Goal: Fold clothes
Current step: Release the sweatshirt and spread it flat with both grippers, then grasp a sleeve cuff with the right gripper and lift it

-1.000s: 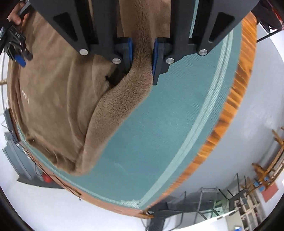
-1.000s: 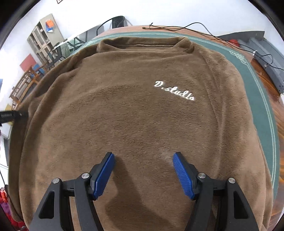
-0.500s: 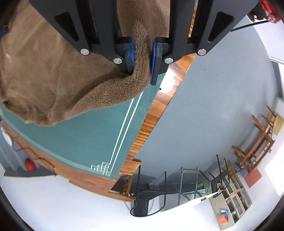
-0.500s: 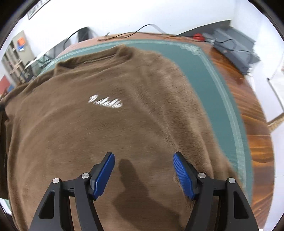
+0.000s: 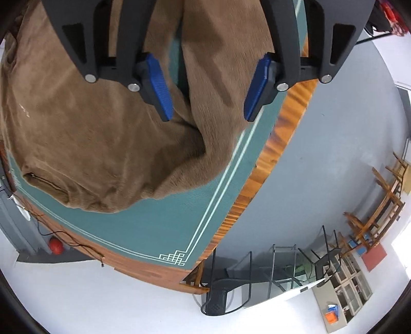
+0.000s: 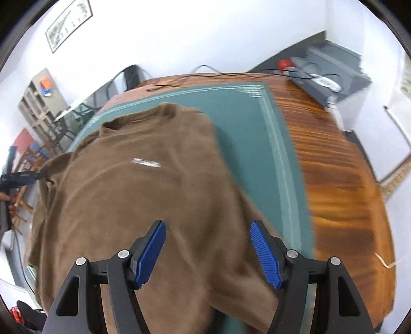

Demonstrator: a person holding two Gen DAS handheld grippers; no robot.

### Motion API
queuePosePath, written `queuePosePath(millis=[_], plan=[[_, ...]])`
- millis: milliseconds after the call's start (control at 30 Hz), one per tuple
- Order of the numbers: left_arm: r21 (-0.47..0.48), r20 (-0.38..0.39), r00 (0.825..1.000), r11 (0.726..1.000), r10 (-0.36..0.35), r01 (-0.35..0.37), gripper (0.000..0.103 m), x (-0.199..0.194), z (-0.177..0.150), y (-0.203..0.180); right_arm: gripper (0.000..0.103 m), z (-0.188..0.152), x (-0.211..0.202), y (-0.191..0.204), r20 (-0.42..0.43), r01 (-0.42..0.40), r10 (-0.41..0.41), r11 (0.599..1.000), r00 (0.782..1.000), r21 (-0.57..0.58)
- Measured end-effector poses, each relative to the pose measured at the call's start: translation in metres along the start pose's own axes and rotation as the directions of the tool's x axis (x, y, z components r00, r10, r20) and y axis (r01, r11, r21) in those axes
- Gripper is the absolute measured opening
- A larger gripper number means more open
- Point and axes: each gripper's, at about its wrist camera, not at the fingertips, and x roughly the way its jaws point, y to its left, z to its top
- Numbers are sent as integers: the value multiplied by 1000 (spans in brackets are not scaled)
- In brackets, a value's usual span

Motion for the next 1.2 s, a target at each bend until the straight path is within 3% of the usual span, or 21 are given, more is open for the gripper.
queuePosePath(millis=[133, 267, 433, 467, 500, 567, 667, 833, 967, 1067, 1133, 1200], plan=[[11, 4, 999, 999, -32, 32, 67, -19, -27, -21, 70, -30, -4, -30, -78, 7, -6, 1000, 997, 12], [52, -13, 999, 997, -53, 54, 70, -28, -54, -46, 70, -50, 11, -27, -144, -21, 12, 998, 990, -61], [112, -60, 997, 992, -49, 56, 70, -27, -91, -78, 70, -53, 43, -19, -187, 34, -69, 983, 980, -180], [118, -70, 997, 992, -45, 53, 70, -26, -98, -81, 67, -53, 47, -19, -186, 53, -91, 978, 978, -201], [119, -80, 996, 992, -36, 45, 70, -24, -105, -81, 45, -51, 49, -21, -174, 79, -119, 973, 978, -219], [112, -92, 995, 993, -22, 32, 70, -22, -115, -82, 23, -41, 47, -30, -143, 119, -148, 973, 979, -197], [81, -105, 994, 997, -6, 14, 70, -20, -125, -74, 16, -20, 33, -50, -61, 198, -210, 968, 976, -154], [32, -112, 994, 999, 13, -9, 70, -21, -133, -60, 15, 32, -5, -111, 84, 355, -354, 935, 931, 2], [22, -115, 993, 1000, 20, -17, 70, -23, -137, -55, 15, 70, -12, -158, 113, 413, -424, 904, 899, 106], [8, -122, 992, 1000, 10, -9, 70, -22, -138, -48, 15, 86, 2, -170, 99, 438, -449, 892, 888, 112], [-14, -129, 992, 1000, -6, 4, 71, -22, -137, -43, 15, 87, 12, -171, 75, 420, -429, 901, 900, 109], [-34, -131, 991, 999, -11, 6, 71, -22, -135, -36, 16, 84, 24, -163, 32, 347, -351, 934, 936, 88]])
